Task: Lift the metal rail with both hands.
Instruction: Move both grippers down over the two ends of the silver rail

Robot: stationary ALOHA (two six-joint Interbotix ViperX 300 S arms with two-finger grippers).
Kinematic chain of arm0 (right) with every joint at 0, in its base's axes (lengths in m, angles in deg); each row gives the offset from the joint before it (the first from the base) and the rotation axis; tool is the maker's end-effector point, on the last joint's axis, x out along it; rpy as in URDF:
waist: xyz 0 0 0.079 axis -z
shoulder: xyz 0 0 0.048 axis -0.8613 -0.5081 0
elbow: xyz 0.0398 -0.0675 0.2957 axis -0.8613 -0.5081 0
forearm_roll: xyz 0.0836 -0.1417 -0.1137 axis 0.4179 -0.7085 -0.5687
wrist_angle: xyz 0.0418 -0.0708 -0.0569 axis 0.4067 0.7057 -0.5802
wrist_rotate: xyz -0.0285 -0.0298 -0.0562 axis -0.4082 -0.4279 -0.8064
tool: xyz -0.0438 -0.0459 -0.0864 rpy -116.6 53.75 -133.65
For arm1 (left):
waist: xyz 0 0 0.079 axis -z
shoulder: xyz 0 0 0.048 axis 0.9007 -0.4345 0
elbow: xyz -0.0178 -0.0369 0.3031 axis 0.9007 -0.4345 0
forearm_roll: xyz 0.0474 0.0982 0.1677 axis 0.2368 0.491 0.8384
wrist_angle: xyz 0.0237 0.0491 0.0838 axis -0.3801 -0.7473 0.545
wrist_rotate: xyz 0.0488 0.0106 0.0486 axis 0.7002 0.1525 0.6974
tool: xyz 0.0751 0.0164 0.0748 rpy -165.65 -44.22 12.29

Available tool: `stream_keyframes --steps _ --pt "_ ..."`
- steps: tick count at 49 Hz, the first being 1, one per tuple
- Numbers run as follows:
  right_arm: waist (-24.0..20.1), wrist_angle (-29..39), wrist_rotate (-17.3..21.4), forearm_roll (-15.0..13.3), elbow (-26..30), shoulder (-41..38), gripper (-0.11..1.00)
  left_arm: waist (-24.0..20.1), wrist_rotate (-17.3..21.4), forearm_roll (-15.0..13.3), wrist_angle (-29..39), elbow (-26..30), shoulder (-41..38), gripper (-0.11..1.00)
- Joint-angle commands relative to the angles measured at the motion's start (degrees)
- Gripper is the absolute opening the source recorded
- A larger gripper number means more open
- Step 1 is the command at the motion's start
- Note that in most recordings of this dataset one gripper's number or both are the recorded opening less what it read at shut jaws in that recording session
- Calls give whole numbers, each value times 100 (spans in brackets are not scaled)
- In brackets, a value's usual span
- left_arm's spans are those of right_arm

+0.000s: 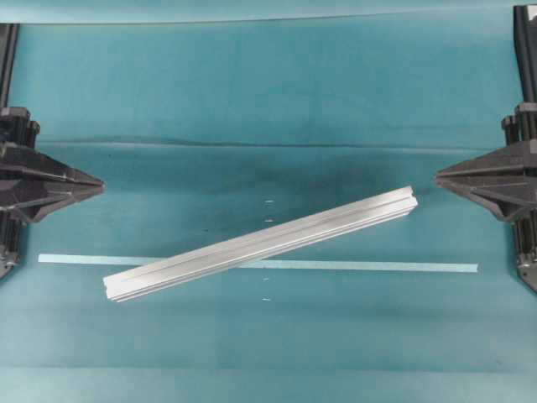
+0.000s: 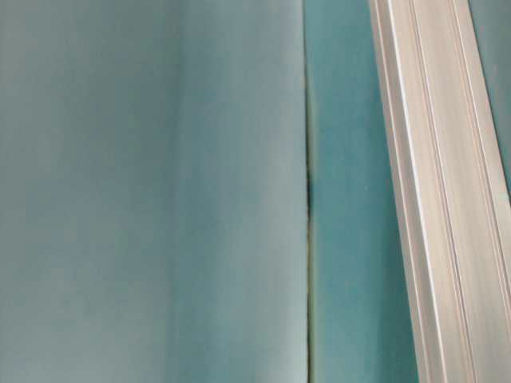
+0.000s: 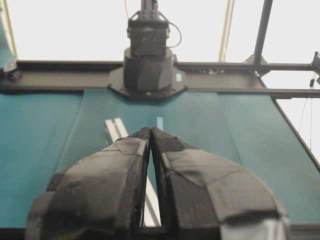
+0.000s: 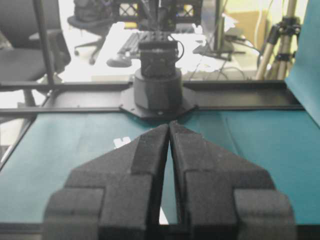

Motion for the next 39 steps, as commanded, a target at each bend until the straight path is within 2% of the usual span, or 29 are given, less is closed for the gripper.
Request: stream_keyframes --steps 1,3,7,12,17,23,32,39 --pt "-79 -26 97 35 105 -26 14 149 -272 62 202 211 -79 14" --pt "-88 132 123 255 202 -26 12 158 -413 62 369 290 -88 13" --pt "-53 703 299 510 378 -44 1 185 -668 70 694 466 -105 3" --pt "44 1723 448 510 677 -53 -1 316 -809 79 1090 738 -149 -4" --pt "193 2848 492 519 1081 -105 -1 510 -932 79 1819 1107 -334 -4" --pt "439 4210 466 510 1705 -369 -1 589 -1336 70 2602 1521 -633 -5" --pt "545 5440 290 422 2347 -1046 -1 633 -1784 79 3252 1934 -1134 -5" --pt "545 6056 -149 422 2769 -1740 -1 686 -2004 79 3894 2276 -1529 -5"
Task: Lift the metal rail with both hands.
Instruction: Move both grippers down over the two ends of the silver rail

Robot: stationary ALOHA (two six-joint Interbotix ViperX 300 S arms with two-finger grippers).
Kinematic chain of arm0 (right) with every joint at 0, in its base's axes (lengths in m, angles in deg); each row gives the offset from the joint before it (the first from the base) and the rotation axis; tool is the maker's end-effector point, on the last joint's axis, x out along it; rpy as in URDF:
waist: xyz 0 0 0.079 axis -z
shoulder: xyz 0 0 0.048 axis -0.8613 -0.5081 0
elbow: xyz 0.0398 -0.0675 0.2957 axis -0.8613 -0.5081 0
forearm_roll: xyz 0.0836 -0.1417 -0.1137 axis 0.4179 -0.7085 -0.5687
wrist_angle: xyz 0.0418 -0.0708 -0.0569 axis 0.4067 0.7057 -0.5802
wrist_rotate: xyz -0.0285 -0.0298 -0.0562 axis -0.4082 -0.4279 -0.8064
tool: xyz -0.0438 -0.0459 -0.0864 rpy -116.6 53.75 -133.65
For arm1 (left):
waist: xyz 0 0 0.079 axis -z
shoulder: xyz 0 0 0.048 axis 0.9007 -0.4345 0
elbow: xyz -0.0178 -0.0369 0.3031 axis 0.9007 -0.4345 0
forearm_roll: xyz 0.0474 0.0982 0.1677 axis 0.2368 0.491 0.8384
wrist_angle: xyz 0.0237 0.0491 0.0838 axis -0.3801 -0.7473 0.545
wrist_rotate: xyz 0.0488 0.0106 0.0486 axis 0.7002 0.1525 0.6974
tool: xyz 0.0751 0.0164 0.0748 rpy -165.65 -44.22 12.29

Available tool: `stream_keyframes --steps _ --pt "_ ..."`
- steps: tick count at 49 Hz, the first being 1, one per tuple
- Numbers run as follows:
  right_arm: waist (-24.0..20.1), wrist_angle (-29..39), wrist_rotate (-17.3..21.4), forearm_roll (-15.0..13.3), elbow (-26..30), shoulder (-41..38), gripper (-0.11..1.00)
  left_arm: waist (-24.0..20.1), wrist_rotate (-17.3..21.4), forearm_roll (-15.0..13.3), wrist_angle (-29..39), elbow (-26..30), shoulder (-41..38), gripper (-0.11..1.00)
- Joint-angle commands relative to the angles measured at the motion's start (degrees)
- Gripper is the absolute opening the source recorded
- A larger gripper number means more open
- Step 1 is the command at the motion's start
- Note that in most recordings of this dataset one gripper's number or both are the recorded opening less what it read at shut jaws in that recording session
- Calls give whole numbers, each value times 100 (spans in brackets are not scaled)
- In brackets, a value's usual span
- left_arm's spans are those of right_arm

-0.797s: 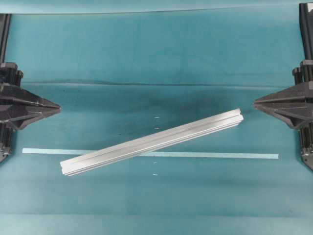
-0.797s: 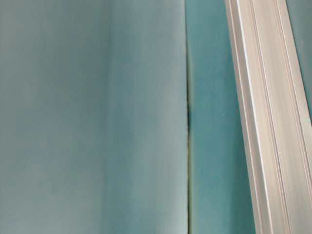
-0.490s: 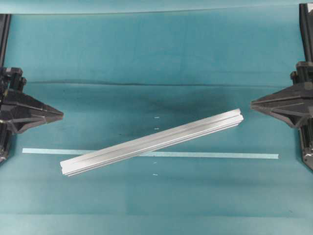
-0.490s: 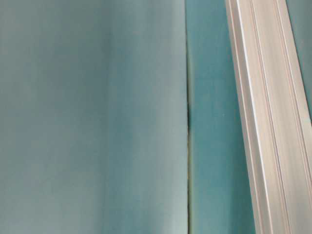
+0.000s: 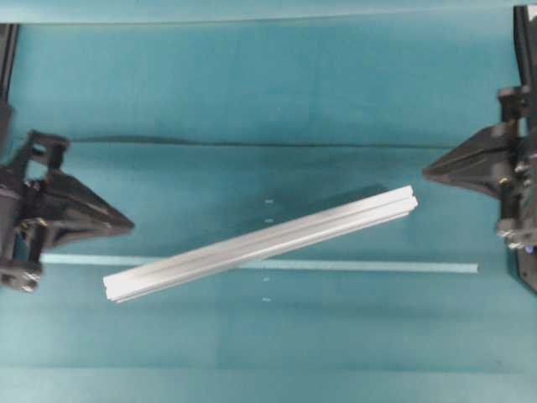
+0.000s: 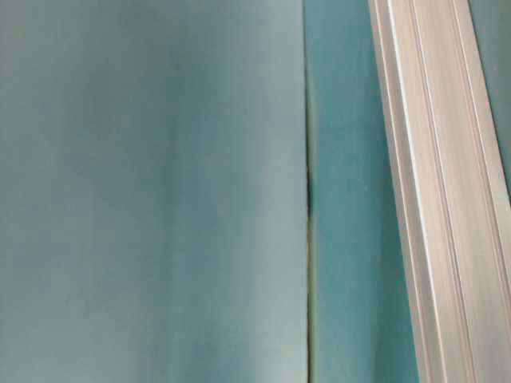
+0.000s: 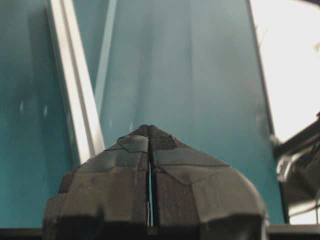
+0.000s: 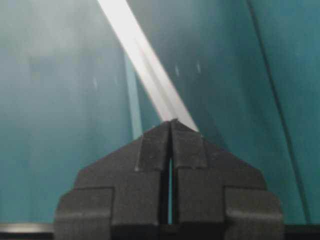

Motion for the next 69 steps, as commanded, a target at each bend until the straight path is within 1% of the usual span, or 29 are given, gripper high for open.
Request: stream_keyframes --steps 1,10,19,21,26,32,38,42,45,47,50,55,58,61,63,67,69 --pt "9 360 -255 -18 396 -457 -1 53 -97 9 334 369 -193 -5" --pt "53 1099 -967 -18 976 -1327 -1 70 -334 9 1143 826 -677 -5" --pt "79 1679 -1731 -18 1538 -2074 -1 70 -932 26 1688 1310 -1274 -5" --pt "88 1749 -1846 -18 1635 -2197 -1 70 -993 35 1819 1397 -1406 -5" --pt "114 1916 -2074 -18 1802 -2487 0 88 -1002 44 2153 1591 -1696 -5" --pt "123 2030 -2232 -18 1854 -2769 1 88 -1020 62 2558 1775 -2004 -5" --pt "88 2030 -2373 -18 1934 -2971 4 88 -993 62 2716 1898 -2197 -5" --pt "88 2004 -2479 -26 1960 -3041 10 88 -984 62 2733 1951 -2276 -4" --pt "88 1995 -2566 -53 1960 -3085 17 88 -984 62 2751 1951 -2294 -3" --pt "88 1969 -2619 -88 1951 -3111 24 88 -984 70 2742 1934 -2312 -1" --pt "88 1916 -2689 -114 1934 -3146 38 79 -993 70 2742 1898 -2312 1" --pt "88 1705 -2716 -185 1837 -3190 68 88 -993 70 2698 1837 -2312 10" --pt "88 1556 -2725 -246 1758 -3217 84 79 -1002 70 2698 1802 -2320 22" --pt "88 1424 -2725 -264 1670 -3243 96 79 -1028 70 2698 1758 -2338 39" --pt "88 1371 -2733 -264 1635 -3252 98 88 -1028 70 2689 1731 -2347 52" --pt "88 1283 -2742 -264 1573 -3270 97 97 -1037 70 2619 1688 -2382 76" --pt "88 1230 -2742 -264 1547 -3287 96 97 -1046 70 2549 1652 -2408 86"
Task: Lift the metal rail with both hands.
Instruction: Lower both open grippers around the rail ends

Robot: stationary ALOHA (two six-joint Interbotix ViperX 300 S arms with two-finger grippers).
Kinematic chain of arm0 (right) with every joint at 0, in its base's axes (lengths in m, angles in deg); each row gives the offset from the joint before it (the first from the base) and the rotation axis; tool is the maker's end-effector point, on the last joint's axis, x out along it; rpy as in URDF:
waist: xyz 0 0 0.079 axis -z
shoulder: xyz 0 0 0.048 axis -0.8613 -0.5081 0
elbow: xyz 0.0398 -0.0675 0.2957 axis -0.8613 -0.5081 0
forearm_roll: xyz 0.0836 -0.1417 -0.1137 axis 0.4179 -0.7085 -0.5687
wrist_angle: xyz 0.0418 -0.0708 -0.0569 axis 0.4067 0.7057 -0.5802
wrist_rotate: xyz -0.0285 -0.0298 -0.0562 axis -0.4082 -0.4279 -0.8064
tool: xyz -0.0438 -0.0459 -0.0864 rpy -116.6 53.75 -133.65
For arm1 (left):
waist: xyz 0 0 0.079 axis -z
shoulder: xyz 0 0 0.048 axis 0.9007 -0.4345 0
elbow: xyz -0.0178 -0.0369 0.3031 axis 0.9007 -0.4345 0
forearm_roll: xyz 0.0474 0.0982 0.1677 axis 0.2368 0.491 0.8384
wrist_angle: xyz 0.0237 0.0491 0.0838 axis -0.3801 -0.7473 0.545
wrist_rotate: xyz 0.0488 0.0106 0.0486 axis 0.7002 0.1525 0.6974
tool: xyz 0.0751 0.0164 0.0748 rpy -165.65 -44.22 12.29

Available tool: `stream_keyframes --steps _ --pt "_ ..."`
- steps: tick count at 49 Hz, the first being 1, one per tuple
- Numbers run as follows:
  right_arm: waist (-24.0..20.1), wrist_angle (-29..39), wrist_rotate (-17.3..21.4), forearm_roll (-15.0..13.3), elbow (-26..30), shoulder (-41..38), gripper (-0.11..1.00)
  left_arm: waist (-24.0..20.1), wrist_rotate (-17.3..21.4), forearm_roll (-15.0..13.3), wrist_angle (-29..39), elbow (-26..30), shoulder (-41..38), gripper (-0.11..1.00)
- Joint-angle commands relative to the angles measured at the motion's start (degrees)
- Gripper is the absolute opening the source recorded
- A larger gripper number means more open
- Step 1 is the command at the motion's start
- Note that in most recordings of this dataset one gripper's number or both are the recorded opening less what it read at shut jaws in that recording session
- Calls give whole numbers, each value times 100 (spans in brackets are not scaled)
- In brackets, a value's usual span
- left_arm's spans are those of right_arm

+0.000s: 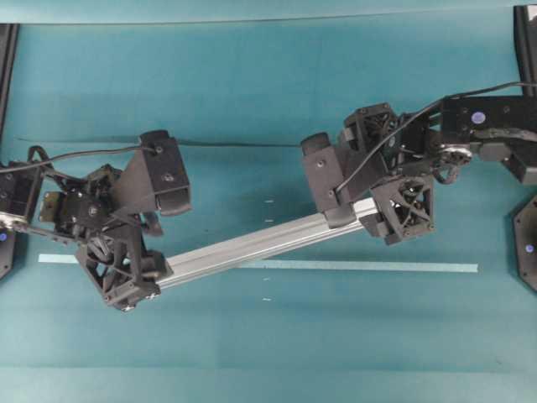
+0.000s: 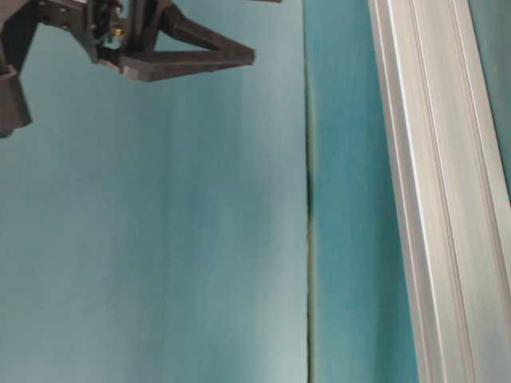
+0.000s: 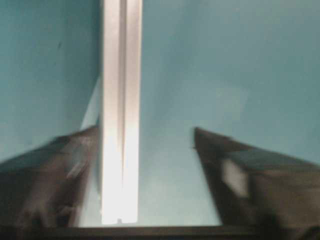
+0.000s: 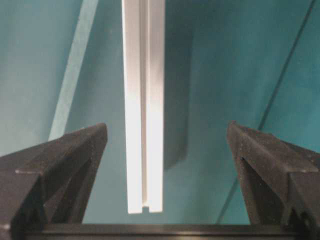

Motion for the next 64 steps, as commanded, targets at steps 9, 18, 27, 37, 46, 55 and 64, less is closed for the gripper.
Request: stream_keyframes --steps 9,18,27,37,46,55,64 --pt "-18 -422 -26 -26 -141 -97 96 18 -18 26 -466 -202 -299 98" --pt "-18 -765 -167 -26 -308 -246 96 -62 35 26 -624 -272 -650 98" --pt "-18 -1063 -290 -26 -475 -378 96 -352 97 26 -712 -316 -738 98" --pt "-26 -1187 -281 -26 -615 -483 96 -316 35 26 -896 -378 -791 98" --pt "-35 -1380 -246 -26 -721 -501 96 -255 35 26 -1081 -448 -932 98" --pt "-35 -1661 -237 -18 -879 -501 96 -264 53 26 -1406 -598 -1134 98" --pt "-35 -1863 -193 -18 -1116 -519 96 -264 35 26 -1723 -703 -1274 98"
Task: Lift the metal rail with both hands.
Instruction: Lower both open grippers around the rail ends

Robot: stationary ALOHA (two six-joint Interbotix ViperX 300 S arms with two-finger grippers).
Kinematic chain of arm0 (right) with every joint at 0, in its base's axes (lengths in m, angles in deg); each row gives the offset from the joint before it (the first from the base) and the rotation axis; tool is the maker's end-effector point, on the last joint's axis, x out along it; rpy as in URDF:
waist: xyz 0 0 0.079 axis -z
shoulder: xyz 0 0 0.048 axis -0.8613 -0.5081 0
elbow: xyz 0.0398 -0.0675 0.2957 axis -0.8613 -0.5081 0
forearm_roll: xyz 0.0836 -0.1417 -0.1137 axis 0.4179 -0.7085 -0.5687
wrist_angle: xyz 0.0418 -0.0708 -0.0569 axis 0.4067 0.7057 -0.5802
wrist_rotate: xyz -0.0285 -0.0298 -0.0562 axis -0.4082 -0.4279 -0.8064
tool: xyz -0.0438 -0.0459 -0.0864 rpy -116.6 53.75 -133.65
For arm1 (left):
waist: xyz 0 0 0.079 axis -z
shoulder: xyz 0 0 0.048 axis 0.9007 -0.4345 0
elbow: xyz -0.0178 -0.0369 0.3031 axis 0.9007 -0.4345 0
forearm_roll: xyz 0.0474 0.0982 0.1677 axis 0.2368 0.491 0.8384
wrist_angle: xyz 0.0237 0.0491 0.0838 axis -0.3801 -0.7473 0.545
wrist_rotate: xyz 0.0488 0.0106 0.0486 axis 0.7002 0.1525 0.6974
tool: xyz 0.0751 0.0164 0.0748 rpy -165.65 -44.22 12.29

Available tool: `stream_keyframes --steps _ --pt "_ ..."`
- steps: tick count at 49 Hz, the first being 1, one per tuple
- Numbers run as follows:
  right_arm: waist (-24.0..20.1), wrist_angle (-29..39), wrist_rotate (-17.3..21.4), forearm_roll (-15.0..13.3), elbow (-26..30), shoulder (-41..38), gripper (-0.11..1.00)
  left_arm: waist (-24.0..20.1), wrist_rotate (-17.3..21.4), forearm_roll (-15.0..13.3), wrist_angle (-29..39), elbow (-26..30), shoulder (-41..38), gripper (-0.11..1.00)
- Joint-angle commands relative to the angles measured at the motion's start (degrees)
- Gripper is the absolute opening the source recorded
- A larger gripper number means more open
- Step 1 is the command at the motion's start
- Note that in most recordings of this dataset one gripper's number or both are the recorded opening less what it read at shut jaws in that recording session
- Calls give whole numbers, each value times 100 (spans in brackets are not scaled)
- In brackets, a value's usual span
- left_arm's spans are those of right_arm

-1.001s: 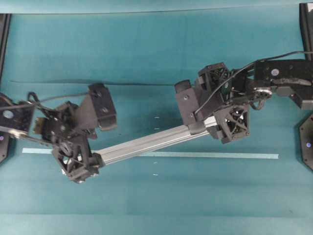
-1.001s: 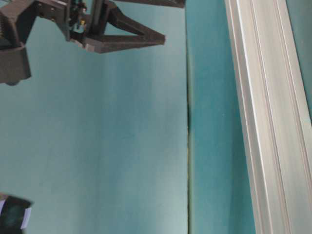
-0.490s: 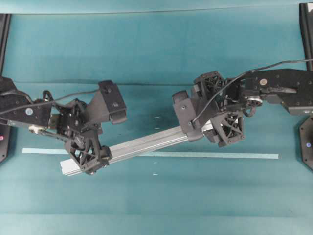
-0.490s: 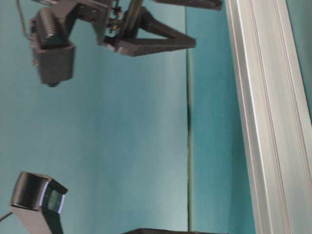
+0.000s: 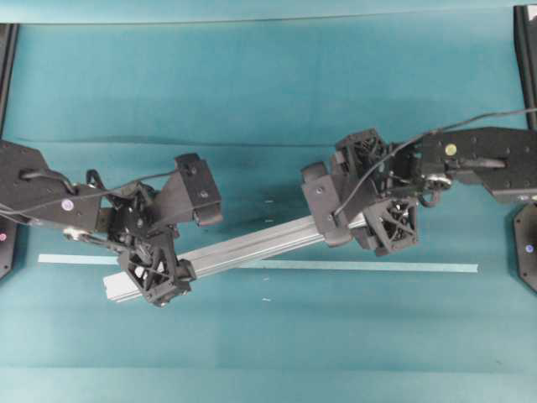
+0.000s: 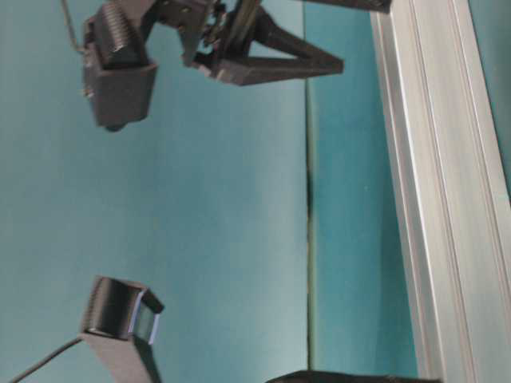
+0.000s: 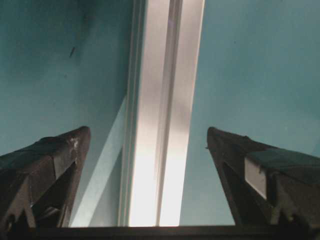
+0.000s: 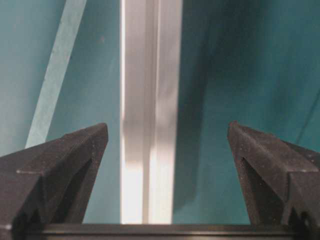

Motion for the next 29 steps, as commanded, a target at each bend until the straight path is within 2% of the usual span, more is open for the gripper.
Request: stream_keyframes --steps 1,17,29 --pt "-26 -114 9 0 -62 -35 96 9 -9 26 -141 0 -26 98" --pt "-18 -686 9 0 -378 -211 96 0 -9 26 -642 -352 -123 98" --pt "-18 -844 0 0 -501 -404 96 0 -9 26 -844 -536 -202 98"
